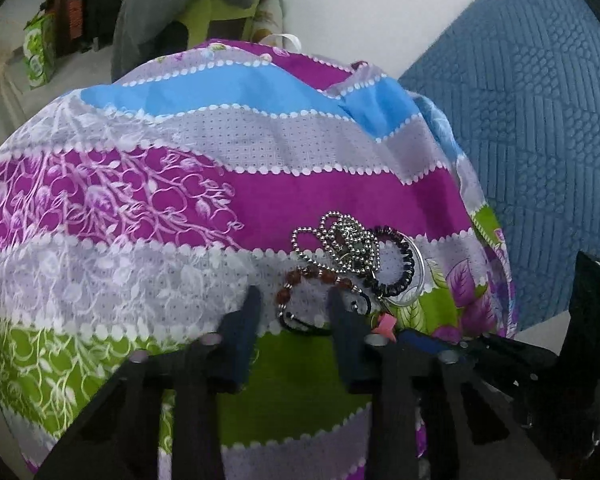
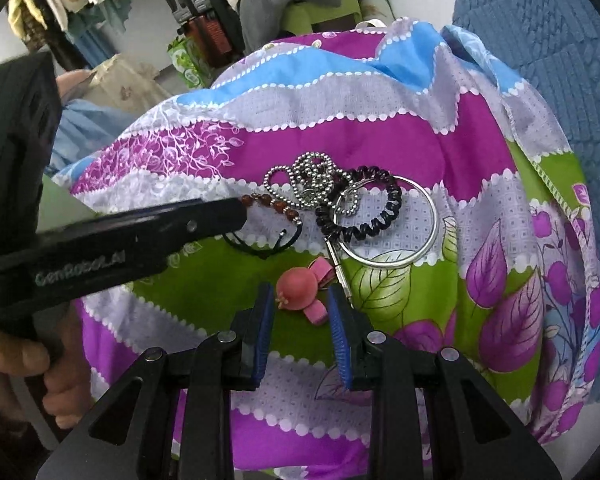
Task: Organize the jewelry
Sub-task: 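Grasp the brown beaded bracelet with the left tool while the right tool grasps the pink bow clip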
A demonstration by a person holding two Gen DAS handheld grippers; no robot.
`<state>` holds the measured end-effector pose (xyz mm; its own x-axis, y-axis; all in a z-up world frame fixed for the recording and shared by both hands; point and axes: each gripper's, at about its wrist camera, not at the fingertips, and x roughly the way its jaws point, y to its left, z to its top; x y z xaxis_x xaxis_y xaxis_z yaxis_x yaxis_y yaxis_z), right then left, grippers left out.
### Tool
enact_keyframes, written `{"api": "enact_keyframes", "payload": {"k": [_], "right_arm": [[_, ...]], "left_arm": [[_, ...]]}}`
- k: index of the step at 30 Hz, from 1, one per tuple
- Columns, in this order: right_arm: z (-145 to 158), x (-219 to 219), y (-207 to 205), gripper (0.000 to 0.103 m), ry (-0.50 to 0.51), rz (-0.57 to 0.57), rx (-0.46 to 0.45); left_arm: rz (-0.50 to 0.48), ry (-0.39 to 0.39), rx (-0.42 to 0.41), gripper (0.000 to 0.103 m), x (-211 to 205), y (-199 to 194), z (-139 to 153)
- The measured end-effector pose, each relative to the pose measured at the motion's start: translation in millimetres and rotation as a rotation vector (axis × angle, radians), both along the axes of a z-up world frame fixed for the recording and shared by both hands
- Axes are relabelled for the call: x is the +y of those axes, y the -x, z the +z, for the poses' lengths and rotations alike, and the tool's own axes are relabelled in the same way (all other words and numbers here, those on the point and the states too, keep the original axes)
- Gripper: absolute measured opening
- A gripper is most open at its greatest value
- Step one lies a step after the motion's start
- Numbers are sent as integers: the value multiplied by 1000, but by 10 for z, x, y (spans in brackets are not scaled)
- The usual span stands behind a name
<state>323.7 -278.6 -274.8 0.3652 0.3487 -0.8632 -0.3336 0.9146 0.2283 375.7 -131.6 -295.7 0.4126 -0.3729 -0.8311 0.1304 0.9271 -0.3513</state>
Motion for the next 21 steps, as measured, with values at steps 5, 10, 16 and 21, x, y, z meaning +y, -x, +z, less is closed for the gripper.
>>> {"api": "enact_keyframes", "payload": {"k": [5,10,16,21], "right_arm": [[-16,67,-6,25,38,23,-23],[-19,106,13,22,73,35,-41],[9,99,6,20,54,29,-15],[132,96,46,20,40,16,-29]], "left_arm": [[-16,-44,-12,25,-61,-67,-28],[-30,-69,-6,8,-95,-109,-38],[-37,-84,2,5,-133,-75,-35],[-18,-56,-10,5,-87,13,69]]}}
